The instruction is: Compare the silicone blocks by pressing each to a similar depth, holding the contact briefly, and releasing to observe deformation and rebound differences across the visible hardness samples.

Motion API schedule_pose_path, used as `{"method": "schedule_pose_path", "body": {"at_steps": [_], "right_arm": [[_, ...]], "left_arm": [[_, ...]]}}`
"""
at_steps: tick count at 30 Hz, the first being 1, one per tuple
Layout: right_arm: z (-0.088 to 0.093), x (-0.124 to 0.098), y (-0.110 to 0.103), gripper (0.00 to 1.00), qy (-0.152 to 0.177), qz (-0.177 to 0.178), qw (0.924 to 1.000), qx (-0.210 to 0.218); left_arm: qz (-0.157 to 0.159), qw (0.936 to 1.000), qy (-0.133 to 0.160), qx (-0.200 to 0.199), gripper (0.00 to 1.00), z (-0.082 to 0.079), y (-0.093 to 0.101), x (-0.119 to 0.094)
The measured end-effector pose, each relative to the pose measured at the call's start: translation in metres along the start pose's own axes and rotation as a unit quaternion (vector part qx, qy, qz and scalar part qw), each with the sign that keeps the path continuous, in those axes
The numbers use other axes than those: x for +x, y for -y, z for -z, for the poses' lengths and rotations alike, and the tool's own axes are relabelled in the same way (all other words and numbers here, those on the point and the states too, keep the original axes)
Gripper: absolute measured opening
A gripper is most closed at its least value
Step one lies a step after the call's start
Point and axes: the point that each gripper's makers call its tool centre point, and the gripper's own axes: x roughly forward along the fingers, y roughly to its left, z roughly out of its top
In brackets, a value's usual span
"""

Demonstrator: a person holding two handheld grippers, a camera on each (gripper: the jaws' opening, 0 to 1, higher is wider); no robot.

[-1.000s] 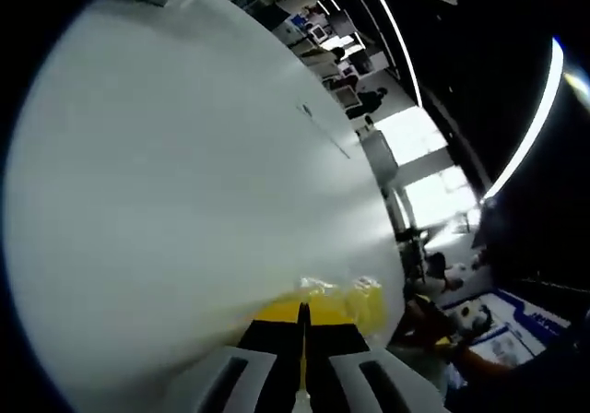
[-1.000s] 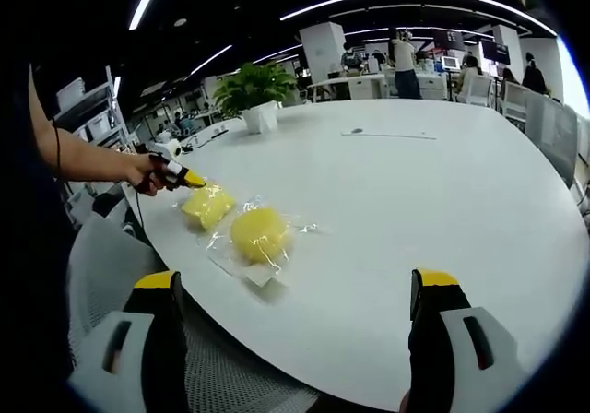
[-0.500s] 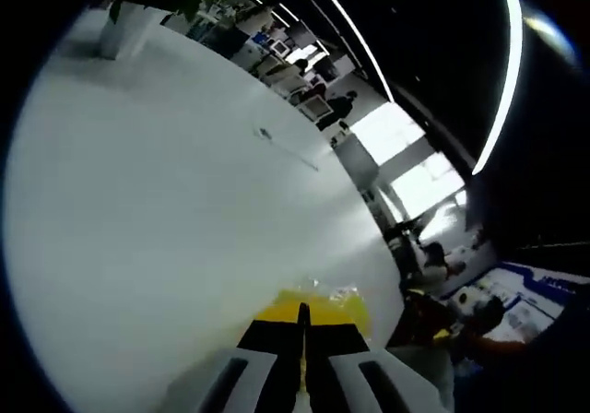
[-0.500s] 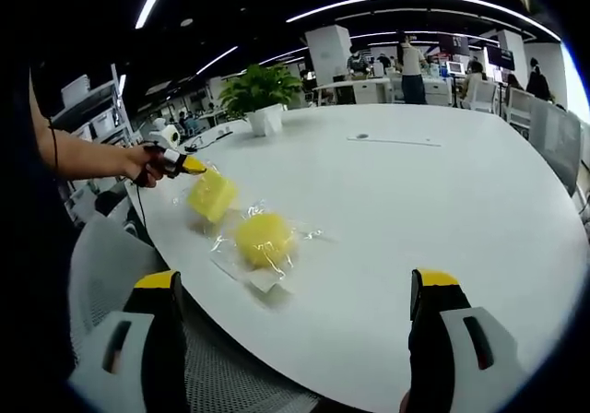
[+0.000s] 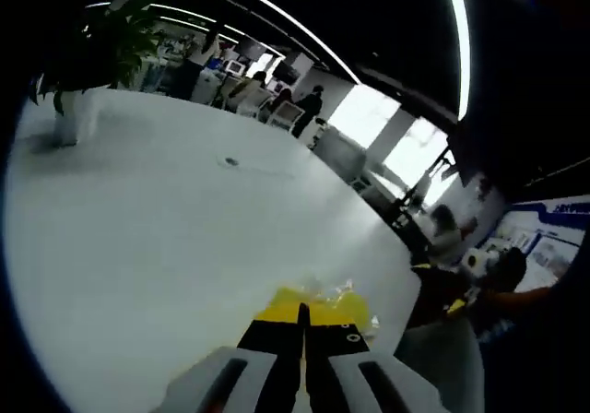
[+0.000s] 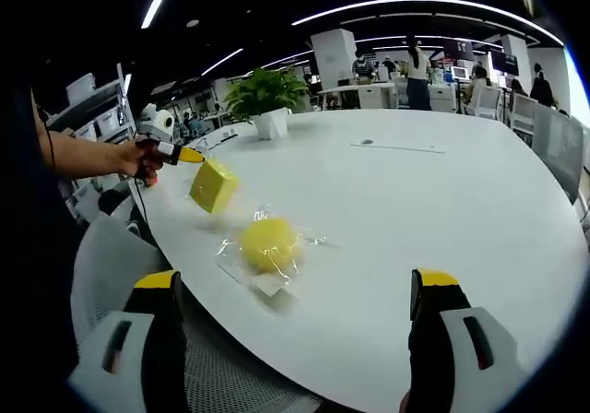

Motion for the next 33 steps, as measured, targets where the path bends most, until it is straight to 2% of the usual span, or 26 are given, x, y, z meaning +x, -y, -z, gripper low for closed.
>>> {"method": "schedule_pose_path", "body": {"at_steps": [5,6,8,12,14,19,24,29,33], "right_arm": [[-0.005,-0.001,-0.001,0.96,0.004,0.0,1.0,-0.004],[-0.006,-0.001,-0.002,0.96,0.005,-0.002,1.0,-0.005],[-0.008,-0.002,-0.004,0.96,0.007,-0.004,0.9999,-0.007],[-0.016,-0.002,-0.005,0.96,0.017,-0.008,0.9998,-0.008],[-0.02,-0.001,-0.007,0.96,0.02,-0.011,0.9997,-0.013],[-0.036,-0.001,-0.012,0.96,0.03,-0.02,0.9991,-0.024],[-0.064,-0.005,-0.018,0.96,0.06,-0.026,0.9973,-0.034],[-0.087,-0.007,-0.02,0.96,0.083,-0.03,0.9952,-0.041],[-0.097,-0.006,-0.023,0.96,0.091,-0.035,0.9942,-0.045]], "left_arm": [[0.006,0.9983,0.026,0.051,0.0,-0.019,0.012,-0.005],[-0.008,0.9969,0.03,0.072,0.0,-0.024,0.011,-0.007],[0.002,0.9951,0.036,0.093,0.0,-0.032,0.023,-0.009],[0.014,0.9929,0.047,0.108,0.0,-0.048,0.039,-0.013],[0.016,0.9895,0.045,0.136,0.0,-0.054,0.047,-0.015],[0.04,0.9854,0.061,0.154,0.0,-0.073,0.076,-0.02],[0.053,0.9792,0.116,0.158,0.0,-0.107,0.097,-0.036],[0.071,0.9739,0.133,0.17,0.0,-0.125,0.114,-0.047],[0.077,0.9722,0.142,0.169,0.0,-0.131,0.119,-0.05]]}}
